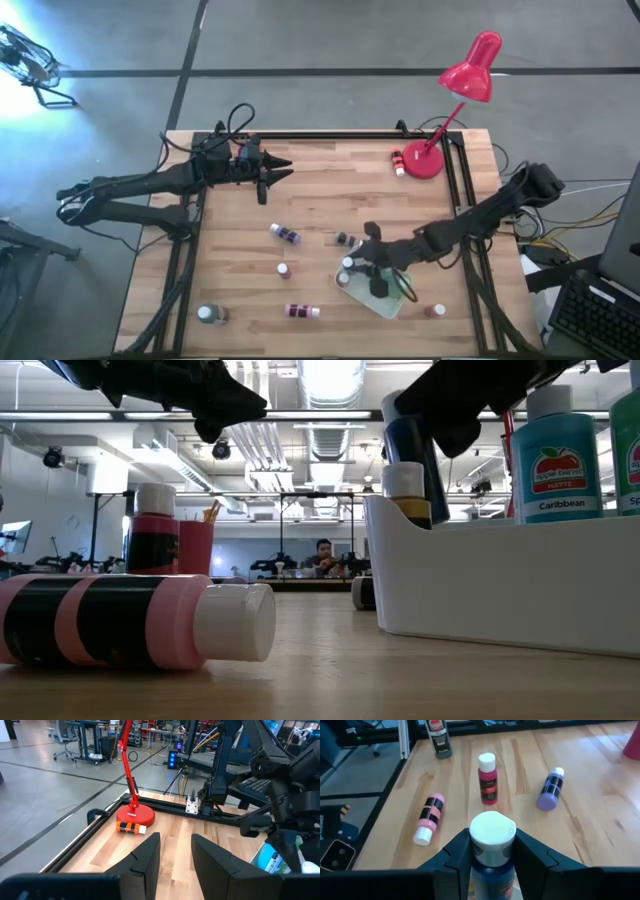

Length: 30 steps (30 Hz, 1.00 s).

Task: Pick & Place Paint Supplies
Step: Put the blue paint bottle into the white bin

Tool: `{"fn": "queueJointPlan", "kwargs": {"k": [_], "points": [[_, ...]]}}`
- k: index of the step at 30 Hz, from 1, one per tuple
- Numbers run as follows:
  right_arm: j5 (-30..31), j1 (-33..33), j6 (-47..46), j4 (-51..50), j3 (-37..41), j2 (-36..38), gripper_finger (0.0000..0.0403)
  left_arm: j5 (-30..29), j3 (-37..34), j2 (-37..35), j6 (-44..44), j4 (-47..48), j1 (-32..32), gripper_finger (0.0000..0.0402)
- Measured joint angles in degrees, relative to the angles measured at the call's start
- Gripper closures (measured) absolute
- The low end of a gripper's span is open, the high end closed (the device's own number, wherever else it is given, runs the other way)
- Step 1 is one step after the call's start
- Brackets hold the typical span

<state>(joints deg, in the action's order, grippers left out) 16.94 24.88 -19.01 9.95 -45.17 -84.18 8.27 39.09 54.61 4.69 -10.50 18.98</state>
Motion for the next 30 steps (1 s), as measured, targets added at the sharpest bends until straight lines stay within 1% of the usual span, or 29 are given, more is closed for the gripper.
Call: {"fn": "queueJointPlan", "kwargs": {"k": [7,25,30], "points": [[2.81,0.44,-0.95,-0.17,0.25,-1.1,0.0294,0.0,0.0,0.0,-0.33,0.0,-0.04,0.0284],[2.78,0.46,-1.25,-0.43,0.35,-1.14,0.0295,0.0,0.0,0.0,-0.35,0.0,-0.02,0.0284],[2.77,0.46,-3.13,-2.8,0.42,-1.14,0.0295,0.0,0.0,0.0,-0.3,0.0,-0.02,0.0284]]}}
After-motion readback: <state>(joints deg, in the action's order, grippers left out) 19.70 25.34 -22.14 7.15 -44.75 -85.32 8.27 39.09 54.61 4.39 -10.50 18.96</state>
